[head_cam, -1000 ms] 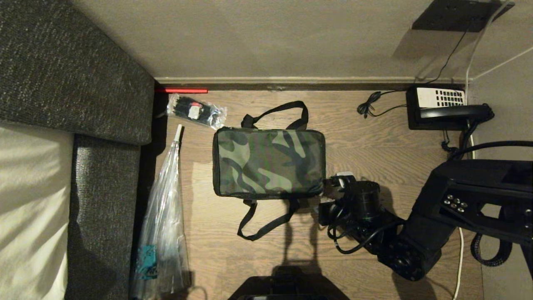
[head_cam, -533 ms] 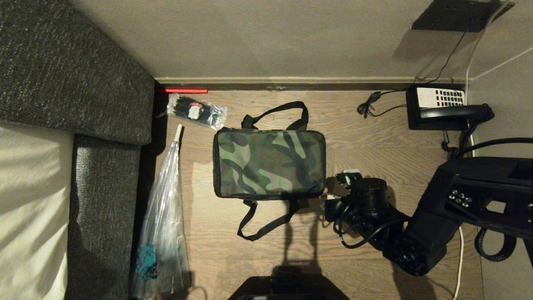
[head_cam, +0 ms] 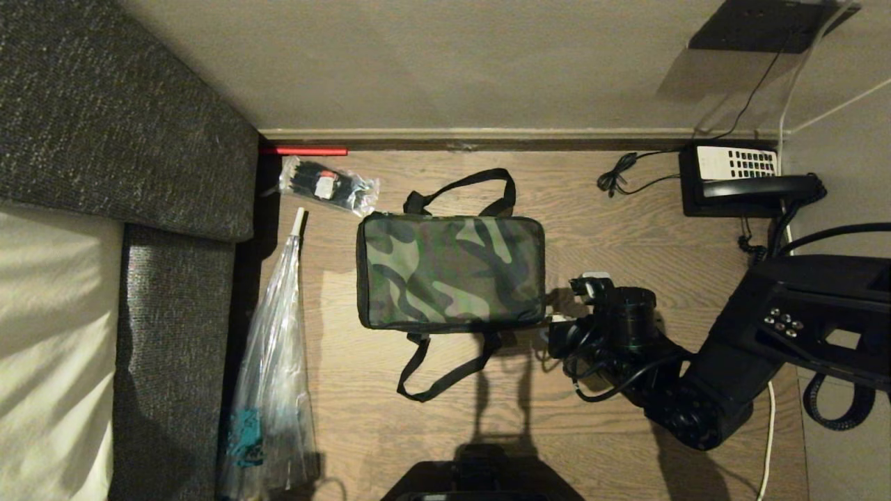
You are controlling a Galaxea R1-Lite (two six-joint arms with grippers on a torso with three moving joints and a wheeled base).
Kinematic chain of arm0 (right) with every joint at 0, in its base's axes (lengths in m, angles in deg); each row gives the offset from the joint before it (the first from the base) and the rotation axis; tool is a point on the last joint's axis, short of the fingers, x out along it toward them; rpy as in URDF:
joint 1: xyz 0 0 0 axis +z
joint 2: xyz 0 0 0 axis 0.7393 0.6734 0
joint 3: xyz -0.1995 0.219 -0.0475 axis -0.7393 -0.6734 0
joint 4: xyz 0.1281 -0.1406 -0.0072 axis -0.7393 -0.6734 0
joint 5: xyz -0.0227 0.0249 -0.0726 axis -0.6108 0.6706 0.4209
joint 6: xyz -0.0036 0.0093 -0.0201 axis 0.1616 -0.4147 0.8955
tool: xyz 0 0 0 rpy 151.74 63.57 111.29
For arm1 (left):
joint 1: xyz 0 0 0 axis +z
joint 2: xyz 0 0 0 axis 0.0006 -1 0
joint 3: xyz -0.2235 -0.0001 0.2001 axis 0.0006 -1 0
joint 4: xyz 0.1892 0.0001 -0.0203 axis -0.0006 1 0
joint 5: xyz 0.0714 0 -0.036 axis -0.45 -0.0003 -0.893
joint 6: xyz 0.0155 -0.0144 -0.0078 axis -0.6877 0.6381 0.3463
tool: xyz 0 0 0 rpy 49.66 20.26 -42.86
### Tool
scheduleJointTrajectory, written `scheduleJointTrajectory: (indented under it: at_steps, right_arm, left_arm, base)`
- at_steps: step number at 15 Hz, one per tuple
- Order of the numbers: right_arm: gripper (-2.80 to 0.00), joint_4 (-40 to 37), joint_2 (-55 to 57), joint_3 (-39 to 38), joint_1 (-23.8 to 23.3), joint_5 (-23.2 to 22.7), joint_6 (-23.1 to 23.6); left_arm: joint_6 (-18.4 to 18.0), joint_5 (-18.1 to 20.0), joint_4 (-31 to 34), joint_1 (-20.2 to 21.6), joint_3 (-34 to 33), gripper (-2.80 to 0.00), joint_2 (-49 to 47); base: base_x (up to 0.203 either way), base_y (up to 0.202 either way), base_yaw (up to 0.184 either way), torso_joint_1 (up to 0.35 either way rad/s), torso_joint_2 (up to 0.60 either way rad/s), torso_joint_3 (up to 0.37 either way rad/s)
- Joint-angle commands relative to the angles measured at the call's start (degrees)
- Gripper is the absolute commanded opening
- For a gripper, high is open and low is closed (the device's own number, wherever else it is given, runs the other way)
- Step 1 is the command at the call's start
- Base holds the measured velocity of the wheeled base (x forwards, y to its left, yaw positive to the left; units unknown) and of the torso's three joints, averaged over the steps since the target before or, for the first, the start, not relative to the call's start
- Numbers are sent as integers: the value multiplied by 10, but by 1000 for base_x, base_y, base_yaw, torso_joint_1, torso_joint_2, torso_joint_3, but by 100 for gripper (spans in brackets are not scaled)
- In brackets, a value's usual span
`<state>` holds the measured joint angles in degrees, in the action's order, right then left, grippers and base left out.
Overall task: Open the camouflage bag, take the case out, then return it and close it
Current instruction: Open the top of the storage box
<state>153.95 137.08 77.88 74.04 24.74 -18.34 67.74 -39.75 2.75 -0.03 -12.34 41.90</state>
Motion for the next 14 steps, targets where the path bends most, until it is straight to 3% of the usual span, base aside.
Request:
scheduleJointTrajectory:
  at_steps: [1,14]
  right_arm:
    - [-280,4,-5,2,0,0,0]
    - [-280,3,-8,26,-5,1,5]
  left_arm:
    - [0,0,0,0,0,-280,-1]
    - [0,0,0,0,0,-280,-1]
  base:
    - [0,0,0,0,0,0]
    - [0,0,0,0,0,0]
